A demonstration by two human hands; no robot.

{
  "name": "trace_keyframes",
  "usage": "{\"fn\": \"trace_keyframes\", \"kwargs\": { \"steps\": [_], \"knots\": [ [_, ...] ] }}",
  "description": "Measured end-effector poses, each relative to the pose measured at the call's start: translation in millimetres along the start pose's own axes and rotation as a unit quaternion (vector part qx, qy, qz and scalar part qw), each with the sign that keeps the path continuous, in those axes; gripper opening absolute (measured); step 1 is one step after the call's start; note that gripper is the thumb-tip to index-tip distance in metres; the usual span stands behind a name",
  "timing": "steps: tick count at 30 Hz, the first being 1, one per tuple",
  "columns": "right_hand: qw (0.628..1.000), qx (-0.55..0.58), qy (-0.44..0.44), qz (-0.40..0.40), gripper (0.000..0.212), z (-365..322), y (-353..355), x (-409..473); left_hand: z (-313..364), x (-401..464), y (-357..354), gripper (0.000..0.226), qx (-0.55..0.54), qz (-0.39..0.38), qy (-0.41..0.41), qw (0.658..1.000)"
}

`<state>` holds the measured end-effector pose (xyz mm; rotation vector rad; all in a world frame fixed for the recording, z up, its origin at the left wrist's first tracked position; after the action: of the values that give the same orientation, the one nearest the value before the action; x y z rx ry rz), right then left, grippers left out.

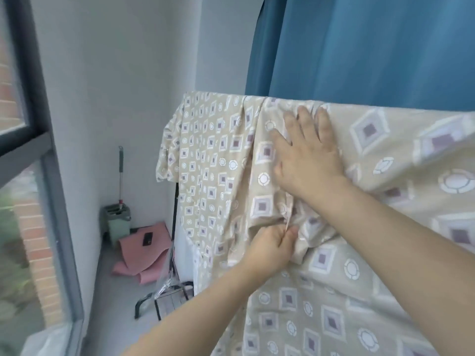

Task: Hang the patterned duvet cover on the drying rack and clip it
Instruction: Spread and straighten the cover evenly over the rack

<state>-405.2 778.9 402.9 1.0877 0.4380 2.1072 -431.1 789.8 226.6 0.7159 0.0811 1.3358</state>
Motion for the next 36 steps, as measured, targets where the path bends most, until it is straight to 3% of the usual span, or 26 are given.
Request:
{"fn": "trace_keyframes", "kwargs": {
  "steps": [6, 8, 10, 11, 12, 14, 15, 16, 18, 19, 24, 26, 28, 34, 36],
  "knots": [
    [0.991, -0.008, -0.125, -0.035, 0.067, 37.9, 3.0, 18.6, -20.3, -33.1, -28.5, 0.046, 0.015, -0.168, 0.084, 0.982],
    [0.989, 0.0, -0.142, -0.048, 0.061, 44.6, 3.6, 22.0, -15.9, -23.2, 7.0, 0.033, -0.052, -0.109, 0.072, 0.99],
    [0.989, -0.007, -0.14, -0.055, 0.06, 46.0, 3.6, 21.1, -9.2, -7.6, 62.1, 0.01, -0.117, 0.05, 0.045, 0.991],
    [0.989, -0.019, -0.138, -0.053, 0.061, 45.9, 4.4, 19.5, -2.8, 0.2, 86.7, 0.013, -0.08, 0.118, 0.051, 0.988],
    [0.989, -0.035, -0.136, -0.048, 0.062, 45.2, 5.2, 18.0, 3.7, 10.2, 104.5, 0.032, -0.013, 0.153, 0.068, 0.986],
    [0.989, -0.056, -0.132, -0.039, 0.065, 42.1, 6.0, 16.2, 16.2, 35.8, 119.1, 0.072, 0.103, 0.148, 0.105, 0.978],
    [0.989, -0.058, -0.131, -0.038, 0.066, 40.3, 5.4, 16.3, 22.4, 45.9, 122.2, 0.079, 0.139, 0.139, 0.122, 0.973],
    [0.989, -0.057, -0.13, -0.038, 0.067, 38.8, 4.5, 16.9, 24.8, 57.1, 123.2, 0.071, 0.159, 0.133, 0.132, 0.969],
    [0.989, -0.058, -0.129, -0.04, 0.068, 38.4, 2.5, 17.9, 25.1, 73.3, 118.0, 0.031, 0.181, 0.106, 0.158, 0.965],
    [0.989, -0.062, -0.127, -0.042, 0.068, 38.9, 1.0, 18.1, 25.1, 77.5, 112.7, 0.026, 0.204, 0.09, 0.162, 0.961],
    [0.993, -0.011, -0.113, -0.025, 0.047, 38.2, -0.2, 23.9, 22.9, 67.4, 72.3, 0.023, 0.349, 0.031, 0.137, 0.927],
    [0.993, 0.03, -0.113, -0.019, 0.043, 36.3, 3.7, 31.1, 13.9, 59.3, 56.0, 0.02, 0.385, -0.032, 0.151, 0.91],
    [0.992, 0.059, -0.112, -0.025, 0.048, 31.0, 7.4, 41.8, -5.7, 53.9, 46.3, 0.031, 0.416, -0.097, 0.185, 0.885],
    [0.994, 0.051, -0.074, -0.068, 0.053, 3.1, 15.0, 82.6, -64.6, 32.3, 23.0, 0.028, 0.342, -0.238, 0.237, 0.877],
    [0.993, 0.034, -0.076, -0.084, 0.051, -1.9, 14.9, 97.1, -86.3, 31.1, 23.5, 0.026, 0.284, -0.318, 0.276, 0.861]
  ]
}}
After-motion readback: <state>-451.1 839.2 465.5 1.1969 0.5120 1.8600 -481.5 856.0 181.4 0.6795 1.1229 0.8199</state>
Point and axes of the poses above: each hand's wrist, its own x-axis towards the middle knuckle, its own y-axis out of the back of the hand, z = x × y, the point moved 8 cm from there along x, towards the middle knuckle, and after that the axes turned 14 degrees about -z, right-handed, at the moved point
